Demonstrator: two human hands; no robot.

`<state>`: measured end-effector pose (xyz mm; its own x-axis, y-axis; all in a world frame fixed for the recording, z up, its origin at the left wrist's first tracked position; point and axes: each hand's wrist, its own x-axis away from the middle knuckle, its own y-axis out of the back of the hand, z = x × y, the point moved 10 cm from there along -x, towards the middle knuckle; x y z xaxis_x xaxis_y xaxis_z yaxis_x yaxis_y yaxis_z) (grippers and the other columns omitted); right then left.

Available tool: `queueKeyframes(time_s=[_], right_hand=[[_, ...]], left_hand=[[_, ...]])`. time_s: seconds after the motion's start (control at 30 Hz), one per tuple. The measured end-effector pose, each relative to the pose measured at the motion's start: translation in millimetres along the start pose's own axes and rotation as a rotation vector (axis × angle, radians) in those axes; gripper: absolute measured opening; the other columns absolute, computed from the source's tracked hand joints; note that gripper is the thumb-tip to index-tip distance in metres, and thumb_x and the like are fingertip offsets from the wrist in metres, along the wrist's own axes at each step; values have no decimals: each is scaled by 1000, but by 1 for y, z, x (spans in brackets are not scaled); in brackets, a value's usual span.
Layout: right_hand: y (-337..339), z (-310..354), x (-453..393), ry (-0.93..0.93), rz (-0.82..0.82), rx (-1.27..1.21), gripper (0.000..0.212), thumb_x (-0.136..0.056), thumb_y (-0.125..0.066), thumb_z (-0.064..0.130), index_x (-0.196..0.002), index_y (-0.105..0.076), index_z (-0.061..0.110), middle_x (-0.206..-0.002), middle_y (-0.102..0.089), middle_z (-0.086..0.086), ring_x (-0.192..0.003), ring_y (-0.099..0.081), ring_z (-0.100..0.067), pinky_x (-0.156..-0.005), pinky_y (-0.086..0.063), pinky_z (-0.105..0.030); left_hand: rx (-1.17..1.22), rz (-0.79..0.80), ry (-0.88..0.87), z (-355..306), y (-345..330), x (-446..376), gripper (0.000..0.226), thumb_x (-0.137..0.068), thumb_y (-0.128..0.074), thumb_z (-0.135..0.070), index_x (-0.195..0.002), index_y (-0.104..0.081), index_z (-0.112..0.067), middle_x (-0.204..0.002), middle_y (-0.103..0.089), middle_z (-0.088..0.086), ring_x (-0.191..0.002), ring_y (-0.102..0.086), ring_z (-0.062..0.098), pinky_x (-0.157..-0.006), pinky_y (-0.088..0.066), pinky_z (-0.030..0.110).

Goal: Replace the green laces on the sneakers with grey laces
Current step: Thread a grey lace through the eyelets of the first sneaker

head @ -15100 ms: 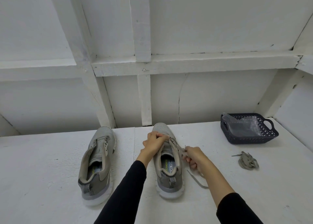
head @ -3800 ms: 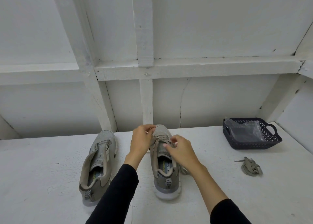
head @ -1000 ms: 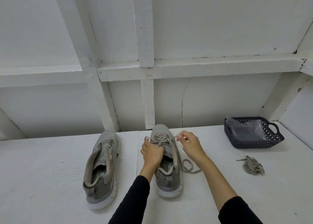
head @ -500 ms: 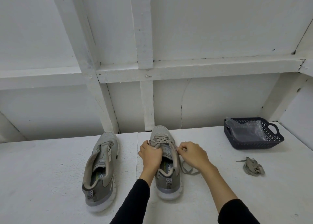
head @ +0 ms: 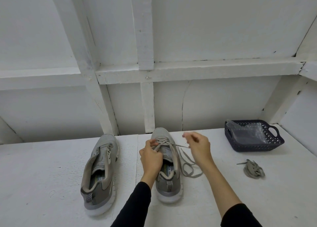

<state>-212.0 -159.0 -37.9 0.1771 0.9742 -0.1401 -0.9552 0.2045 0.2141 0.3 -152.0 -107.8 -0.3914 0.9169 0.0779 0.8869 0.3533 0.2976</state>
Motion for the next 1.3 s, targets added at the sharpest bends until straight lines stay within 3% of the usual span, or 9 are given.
queueKeyframes(time_s=[0.2, 0.3, 0.43, 0.6, 0.73, 0.83, 0.97, 1.13, 1.3], right_hand=[[-32, -36, 14, -9, 259, 567, 34, -96, -58, 27, -65, -63, 13, -64, -50, 6, -67, -51, -14, -57, -38, -25], [-32, -32, 13, -194, 236, 230, 37, -93, -62, 24, -56, -63, 22, -61, -55, 15, -64, -49, -3, -56, -35, -15], [-41, -29, 16, -401, 253, -370, 22, -98, -52, 11, -103, -73, 16, -65, -56, 14, -62, -48, -2, -59, -34, -14], [-46, -43, 2, -149, 284, 354, 33, -97, -53, 10, -127, -63, 20, -101, -57, -1, -96, -54, -15, -83, -45, -21], [-47, -46, -4, -22, 284, 712, 14, -97, -53, 28, -98, -63, 17, -104, -48, -7, -105, -41, -25, -82, -42, -34], [-41, -46, -9, -261, 241, 282, 30, -90, -59, 27, -64, -53, 15, -79, -58, -15, -83, -51, -32, -67, -32, -30], [-50, -42, -5, -404, 317, -140, 23, -96, -52, 18, -98, -75, 18, -110, -65, 1, -77, -47, -8, -66, -35, -23], [-52, -54, -14, -138, 326, 474, 34, -98, -50, 20, -129, -60, 30, -119, -54, -8, -118, -45, -28, -95, -37, -34], [-55, -53, -9, -36, 356, 629, 19, -98, -49, 29, -108, -61, 17, -116, -44, -4, -112, -34, -23, -94, -38, -34]], left_hand=[[-83, -40, -26, -2, 4, 2, 33, -89, -49, -8, -106, -69, -27, -118, -60, 2, -118, -39, 22, -87, -34, 28], [-127, -26, -48, -6, 5, 2, 35, -89, -48, -9, -104, -70, -32, -118, -61, 0, -118, -39, 24, -86, -32, 28], [-214, 7, -73, -12, 3, 5, 40, -88, -46, -7, -105, -70, -34, -114, -53, -2, -117, -36, 25, -96, -35, 37], [-291, 44, -97, -16, -5, 6, 40, -85, -48, -6, -100, -69, -37, -115, -48, -6, -116, -33, 22, -102, -35, 44], [-355, 69, -104, -16, -9, 4, 36, -88, -51, -12, -112, -64, -35, -122, -47, -2, -120, -33, 24, -102, -34, 41], [-353, 69, -79, -14, -9, 3, 33, -88, -50, -11, -114, -59, -29, -122, -47, 2, -120, -33, 26, -101, -33, 39], [-319, 60, -88, -16, -8, 4, 30, -87, -49, -8, -102, -58, -32, -112, -43, -2, -118, -34, 25, -98, -33, 36], [-306, 58, -138, -21, -10, 3, 31, -89, -52, -9, -95, -61, -38, -109, -41, -7, -116, -33, 22, -99, -34, 36], [-437, 48, -247, -29, -14, 3, 16, -95, -57, -24, -99, -67, -35, -117, -46, -7, -118, -32, 19, -99, -30, 33]])
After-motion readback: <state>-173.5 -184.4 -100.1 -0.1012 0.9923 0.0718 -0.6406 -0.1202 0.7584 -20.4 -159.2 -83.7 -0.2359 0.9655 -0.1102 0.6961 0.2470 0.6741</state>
